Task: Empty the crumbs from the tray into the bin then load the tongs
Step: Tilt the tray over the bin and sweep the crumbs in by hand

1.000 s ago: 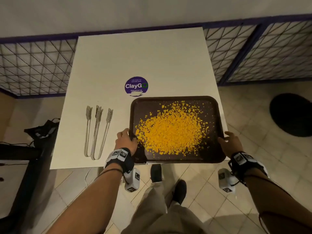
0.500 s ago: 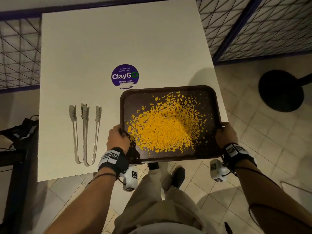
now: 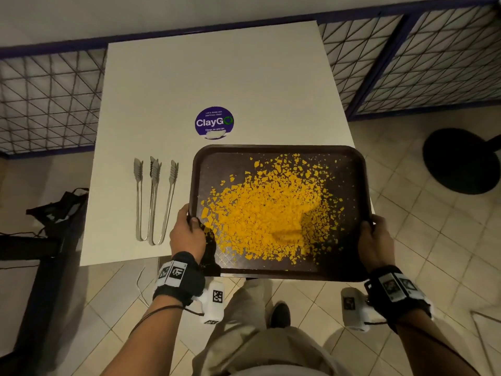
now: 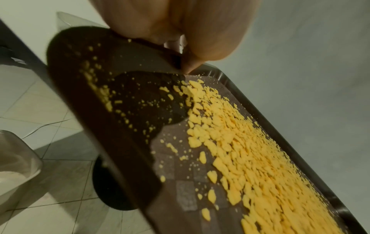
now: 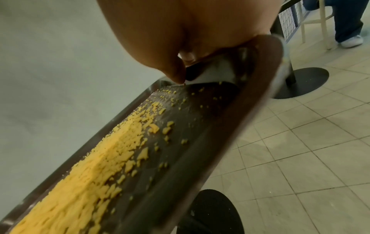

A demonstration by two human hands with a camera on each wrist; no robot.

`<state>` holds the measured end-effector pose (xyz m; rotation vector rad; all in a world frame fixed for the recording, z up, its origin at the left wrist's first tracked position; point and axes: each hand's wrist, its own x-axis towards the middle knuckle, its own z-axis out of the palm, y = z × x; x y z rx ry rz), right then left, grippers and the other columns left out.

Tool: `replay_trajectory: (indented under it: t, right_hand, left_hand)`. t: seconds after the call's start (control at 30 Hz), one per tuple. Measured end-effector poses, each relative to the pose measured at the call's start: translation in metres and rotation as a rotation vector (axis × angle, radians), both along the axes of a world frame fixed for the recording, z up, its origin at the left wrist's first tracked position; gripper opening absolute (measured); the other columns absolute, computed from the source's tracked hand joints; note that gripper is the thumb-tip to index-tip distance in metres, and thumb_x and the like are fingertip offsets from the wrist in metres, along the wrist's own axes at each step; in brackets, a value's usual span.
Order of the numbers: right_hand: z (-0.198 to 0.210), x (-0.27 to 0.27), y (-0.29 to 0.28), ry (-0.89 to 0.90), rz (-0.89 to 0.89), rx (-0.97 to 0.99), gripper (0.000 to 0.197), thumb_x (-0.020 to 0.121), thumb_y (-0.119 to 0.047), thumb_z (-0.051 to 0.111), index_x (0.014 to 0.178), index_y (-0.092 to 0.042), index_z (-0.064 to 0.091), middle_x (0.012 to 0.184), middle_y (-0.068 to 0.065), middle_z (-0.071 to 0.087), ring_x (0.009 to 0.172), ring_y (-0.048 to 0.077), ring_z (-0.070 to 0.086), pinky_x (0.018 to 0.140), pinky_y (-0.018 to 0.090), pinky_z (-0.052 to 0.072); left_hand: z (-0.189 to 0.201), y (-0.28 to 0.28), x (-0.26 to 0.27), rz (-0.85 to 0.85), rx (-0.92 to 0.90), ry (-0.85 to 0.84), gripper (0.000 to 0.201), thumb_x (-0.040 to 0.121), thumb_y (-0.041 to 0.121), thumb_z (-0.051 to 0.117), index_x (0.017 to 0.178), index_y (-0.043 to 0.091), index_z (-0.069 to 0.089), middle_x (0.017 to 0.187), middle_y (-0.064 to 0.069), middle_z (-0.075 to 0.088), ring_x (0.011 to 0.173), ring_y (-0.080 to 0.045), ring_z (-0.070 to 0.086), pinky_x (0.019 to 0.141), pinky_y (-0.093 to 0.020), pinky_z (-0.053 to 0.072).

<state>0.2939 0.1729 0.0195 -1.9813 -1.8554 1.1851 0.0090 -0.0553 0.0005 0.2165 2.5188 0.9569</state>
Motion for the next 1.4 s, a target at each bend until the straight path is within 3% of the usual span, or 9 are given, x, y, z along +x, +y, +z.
replay_trajectory:
  t: [0.1,0.27,0.37,0.53,0.63,0.7,1.07,1.27,1.4]
  right_hand:
    - [0.006,0.026,-0.02,0.054,0.057,0.0,0.032,0.103,-0.023,0.036,0.128,-0.006,0.049,0.109,0.009,0.053,0.095,0.023,0.048,0.081,0.033,0.038]
    - [0.011,0.075,-0.054,0.095,0.113,0.023,0.029,0.102,-0.028,0.038,0.111,-0.006,0.056,0.102,0.011,0.059,0.092,0.028,0.054,0.078,0.034,0.039]
    - [0.016,0.098,-0.076,0.095,0.132,0.006,0.031,0.102,-0.029,0.038,0.115,-0.007,0.057,0.103,0.01,0.059,0.093,0.026,0.053,0.079,0.033,0.038]
    - [0.017,0.122,-0.113,0.092,0.144,-0.016,0.034,0.102,-0.031,0.038,0.119,-0.008,0.056,0.106,0.01,0.06,0.095,0.027,0.055,0.083,0.037,0.043]
    - [0.011,0.13,-0.14,0.078,0.131,-0.004,0.033,0.101,-0.033,0.04,0.113,-0.01,0.059,0.105,0.014,0.064,0.095,0.03,0.058,0.086,0.043,0.047]
    - [0.008,0.132,-0.16,0.072,0.12,-0.008,0.034,0.101,-0.031,0.04,0.116,-0.008,0.061,0.103,0.012,0.063,0.094,0.027,0.056,0.084,0.037,0.044]
    - [-0.025,0.129,-0.283,-0.029,0.085,-0.059,0.037,0.1,-0.035,0.041,0.111,-0.007,0.062,0.109,0.02,0.066,0.097,0.033,0.06,0.087,0.044,0.048]
    - [-0.053,0.106,-0.322,-0.046,0.064,-0.119,0.04,0.101,-0.034,0.042,0.112,-0.003,0.063,0.109,0.022,0.067,0.096,0.032,0.061,0.086,0.041,0.048]
    - [-0.084,0.084,-0.333,-0.06,0.07,-0.118,0.04,0.101,-0.035,0.041,0.114,-0.003,0.063,0.109,0.021,0.066,0.095,0.03,0.06,0.085,0.039,0.046]
  left_hand:
    - [0.006,-0.026,0.027,0.021,0.013,0.034,0.041,0.102,0.011,0.041,0.142,0.015,0.046,0.123,-0.017,0.062,0.112,-0.036,0.058,0.1,-0.045,0.044]
    - [0.008,-0.079,0.08,0.049,0.029,0.042,0.038,0.102,0.018,0.042,0.14,0.021,0.046,0.112,-0.005,0.062,0.108,-0.031,0.058,0.099,-0.048,0.046]
    - [0.008,-0.11,0.109,0.069,0.02,0.068,0.033,0.101,0.018,0.042,0.132,0.026,0.051,0.107,-0.007,0.062,0.098,-0.028,0.059,0.089,-0.044,0.048]
    - [0.016,-0.153,0.149,0.137,0.114,-0.007,0.036,0.102,0.015,0.042,0.137,0.023,0.048,0.107,-0.007,0.063,0.096,-0.024,0.058,0.088,-0.039,0.047]
    - [0.011,-0.182,0.164,0.175,0.108,-0.029,0.035,0.102,0.016,0.042,0.136,0.022,0.049,0.103,-0.005,0.062,0.089,-0.021,0.057,0.077,-0.03,0.043]
    - [0.006,-0.204,0.171,0.207,0.115,-0.067,0.033,0.102,0.018,0.042,0.135,0.024,0.047,0.096,-0.004,0.063,0.084,-0.021,0.059,0.067,-0.027,0.042]
    - [-0.03,-0.326,0.166,0.231,0.074,-0.171,0.026,0.104,0.028,0.04,0.125,0.021,0.053,0.082,0.0,0.061,0.073,-0.018,0.058,0.061,-0.027,0.043]
    - [-0.064,-0.371,0.143,0.238,0.041,-0.182,0.027,0.103,0.031,0.04,0.122,0.021,0.056,0.08,-0.002,0.061,0.077,-0.026,0.06,0.067,-0.033,0.047]
    - [-0.095,-0.382,0.125,0.252,0.019,-0.167,0.029,0.103,0.032,0.039,0.125,0.023,0.055,0.092,-0.007,0.064,0.088,-0.03,0.06,0.078,-0.037,0.049]
